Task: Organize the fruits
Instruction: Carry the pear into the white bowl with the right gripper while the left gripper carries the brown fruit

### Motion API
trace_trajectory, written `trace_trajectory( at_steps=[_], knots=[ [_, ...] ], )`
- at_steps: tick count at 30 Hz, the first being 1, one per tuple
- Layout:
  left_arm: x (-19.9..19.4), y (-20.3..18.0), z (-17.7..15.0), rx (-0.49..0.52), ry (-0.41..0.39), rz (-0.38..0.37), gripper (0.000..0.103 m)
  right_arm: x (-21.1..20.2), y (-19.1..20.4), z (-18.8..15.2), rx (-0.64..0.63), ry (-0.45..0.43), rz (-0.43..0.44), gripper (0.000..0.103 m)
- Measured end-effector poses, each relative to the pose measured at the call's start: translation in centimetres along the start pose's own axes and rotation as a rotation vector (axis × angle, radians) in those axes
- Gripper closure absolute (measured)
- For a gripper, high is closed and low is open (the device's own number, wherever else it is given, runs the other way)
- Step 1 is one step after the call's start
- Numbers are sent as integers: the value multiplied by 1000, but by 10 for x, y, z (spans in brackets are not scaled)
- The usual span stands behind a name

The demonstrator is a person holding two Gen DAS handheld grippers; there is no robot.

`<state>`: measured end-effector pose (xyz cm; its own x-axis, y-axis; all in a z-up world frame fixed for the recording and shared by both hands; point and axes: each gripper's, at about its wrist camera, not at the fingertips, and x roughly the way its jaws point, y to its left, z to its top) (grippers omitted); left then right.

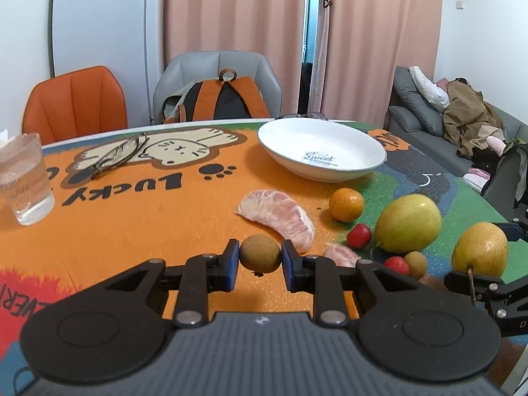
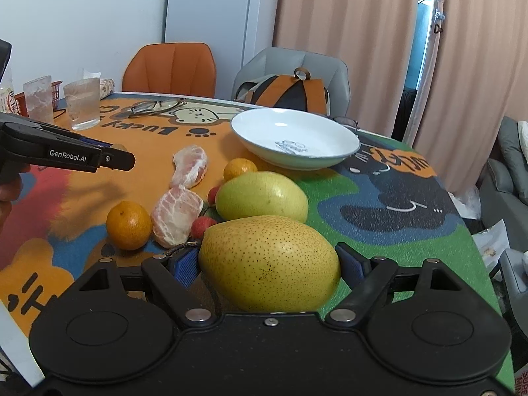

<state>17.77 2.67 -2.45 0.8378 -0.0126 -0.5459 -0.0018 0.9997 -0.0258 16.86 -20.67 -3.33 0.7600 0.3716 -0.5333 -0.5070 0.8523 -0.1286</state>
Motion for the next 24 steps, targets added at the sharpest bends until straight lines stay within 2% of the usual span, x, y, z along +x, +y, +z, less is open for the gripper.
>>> trace_trajectory(
  at_steps=[13, 24],
  knots=[
    [-9, -9, 27, 25, -41, -26, 77, -4, -10, 34, -32, -51, -6, 22],
    [-1, -12, 51, 47, -54, -45, 77, 10, -29, 66, -19, -66, 7, 22]
  ],
)
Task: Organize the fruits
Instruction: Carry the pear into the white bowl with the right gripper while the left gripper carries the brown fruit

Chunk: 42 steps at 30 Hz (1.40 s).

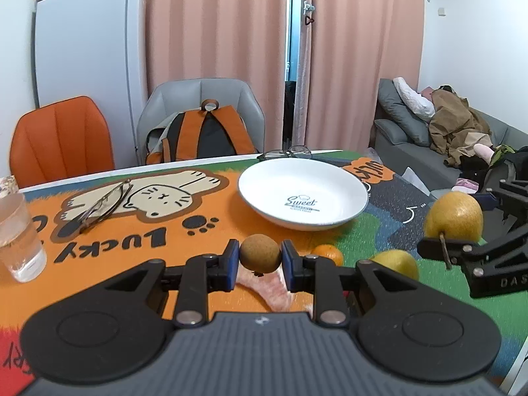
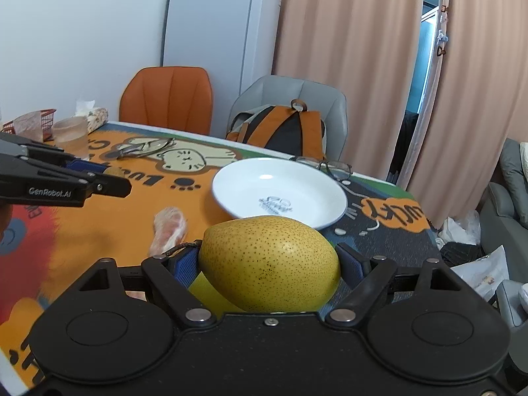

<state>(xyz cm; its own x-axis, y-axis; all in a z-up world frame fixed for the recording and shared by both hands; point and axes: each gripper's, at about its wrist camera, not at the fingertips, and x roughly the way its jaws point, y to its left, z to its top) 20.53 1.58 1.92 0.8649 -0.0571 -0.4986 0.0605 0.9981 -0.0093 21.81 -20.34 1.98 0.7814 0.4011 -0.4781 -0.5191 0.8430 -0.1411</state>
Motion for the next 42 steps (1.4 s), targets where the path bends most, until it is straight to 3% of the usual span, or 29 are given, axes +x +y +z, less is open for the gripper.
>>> trace_trajectory(
  at_steps=[21, 42],
  knots=[
    [67, 17, 36, 1, -8, -37, 77, 70, -42, 28, 62, 8, 5, 22],
    [137, 12, 58, 16, 18, -67, 77, 136, -50, 46, 73, 42, -3, 22]
  ],
)
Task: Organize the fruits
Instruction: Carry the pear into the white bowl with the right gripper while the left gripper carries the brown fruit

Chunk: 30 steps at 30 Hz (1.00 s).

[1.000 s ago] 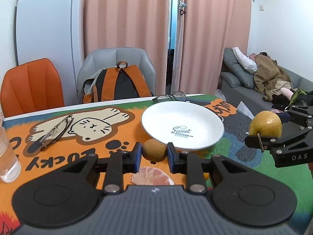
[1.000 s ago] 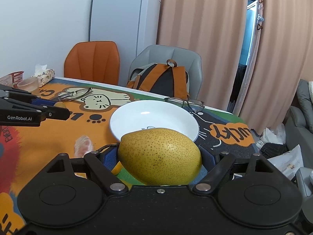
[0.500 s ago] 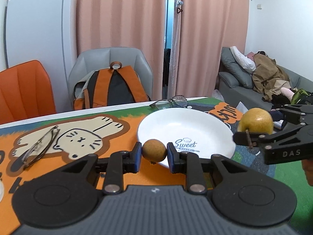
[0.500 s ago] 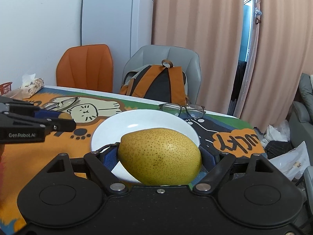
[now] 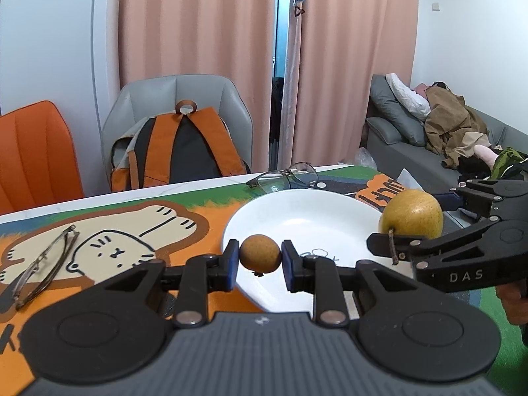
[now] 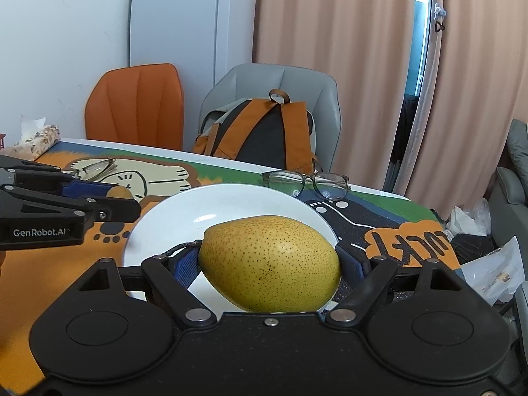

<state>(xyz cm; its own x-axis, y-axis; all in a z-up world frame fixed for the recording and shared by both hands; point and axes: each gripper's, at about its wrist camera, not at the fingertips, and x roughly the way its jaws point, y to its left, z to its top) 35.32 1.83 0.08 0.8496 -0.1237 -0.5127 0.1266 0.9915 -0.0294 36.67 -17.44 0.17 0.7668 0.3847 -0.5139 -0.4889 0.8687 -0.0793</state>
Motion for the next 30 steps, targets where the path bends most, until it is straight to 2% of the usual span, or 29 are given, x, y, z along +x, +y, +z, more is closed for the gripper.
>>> trace_trajectory(
  at_steps=[9, 16, 22, 30],
  knots=[
    [26, -1, 7, -4, 16, -7, 77, 26, 2, 2, -15, 34, -19, 22],
    [36, -2, 7, -1, 36, -7, 77, 46, 5, -4, -44, 95, -26, 22],
    [38, -4, 6, 7, 44, -14, 77, 52, 14, -6, -92, 129, -21, 22],
    [44, -5, 5, 16, 56, -20, 77, 54, 16, -5, -106, 132, -28, 22]
  ],
)
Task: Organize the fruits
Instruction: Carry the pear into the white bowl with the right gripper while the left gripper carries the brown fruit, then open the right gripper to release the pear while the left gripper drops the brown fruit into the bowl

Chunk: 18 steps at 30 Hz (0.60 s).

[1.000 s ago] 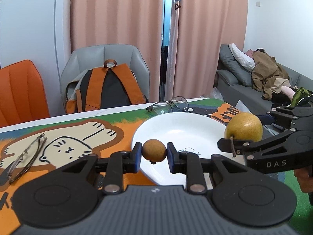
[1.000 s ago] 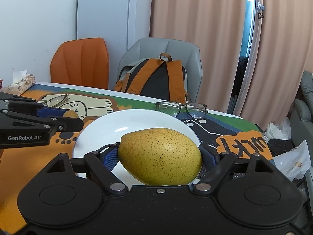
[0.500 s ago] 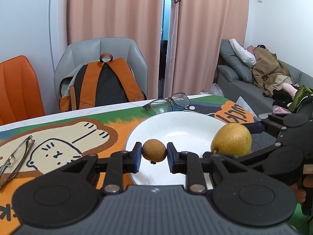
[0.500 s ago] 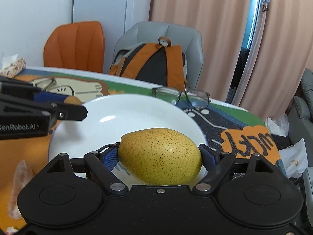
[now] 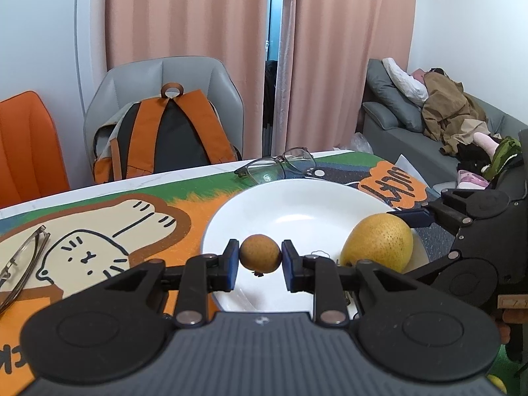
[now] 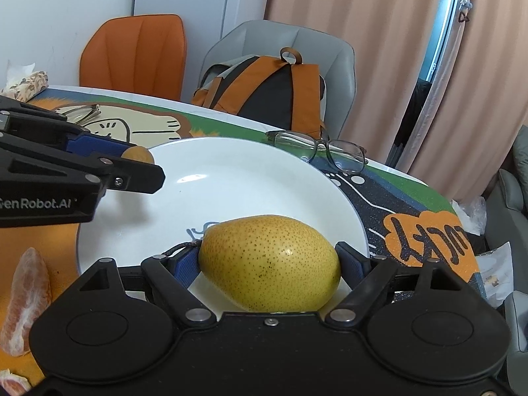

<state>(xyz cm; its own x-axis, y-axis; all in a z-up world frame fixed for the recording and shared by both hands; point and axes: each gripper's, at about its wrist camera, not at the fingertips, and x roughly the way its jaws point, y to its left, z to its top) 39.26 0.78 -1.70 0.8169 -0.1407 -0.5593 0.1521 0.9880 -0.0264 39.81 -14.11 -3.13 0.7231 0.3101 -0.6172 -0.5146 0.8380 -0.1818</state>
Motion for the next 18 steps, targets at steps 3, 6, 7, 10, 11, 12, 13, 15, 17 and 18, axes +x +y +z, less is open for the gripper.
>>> trace_trajectory(
  at_steps=[3, 6, 7, 10, 11, 12, 13, 15, 17, 18],
  knots=[
    [5, 1, 1, -6, 9, 1, 77, 0, -4, 1, 33, 9, 6, 21],
    [7, 2, 1, -9, 11, -1, 77, -1, -3, 0, 13, 7, 8, 21],
    [8, 2, 1, -7, 10, -1, 77, -2, -2, 0, 1, 0, 2, 21],
    [12, 1, 1, -4, 14, -2, 77, -11, 0, 2, -12, -36, -14, 20],
    [13, 1, 0, -3, 16, -3, 77, -15, -2, 3, -7, -42, -6, 20],
    [14, 1, 0, -1, 19, -6, 77, -18, -3, 5, -4, -48, -3, 20],
    [15, 1, 0, 2, 24, -12, 77, -22, -4, 6, -5, -52, -2, 20],
    [18, 0, -1, 8, 35, -16, 77, -29, -6, 7, -17, -59, -1, 18],
    [20, 0, -2, 11, 43, -21, 77, -35, -8, 6, -22, -62, 1, 17],
    [21, -1, -2, 14, 48, -22, 77, -38, -9, 4, -23, -61, 3, 17]
  ],
)
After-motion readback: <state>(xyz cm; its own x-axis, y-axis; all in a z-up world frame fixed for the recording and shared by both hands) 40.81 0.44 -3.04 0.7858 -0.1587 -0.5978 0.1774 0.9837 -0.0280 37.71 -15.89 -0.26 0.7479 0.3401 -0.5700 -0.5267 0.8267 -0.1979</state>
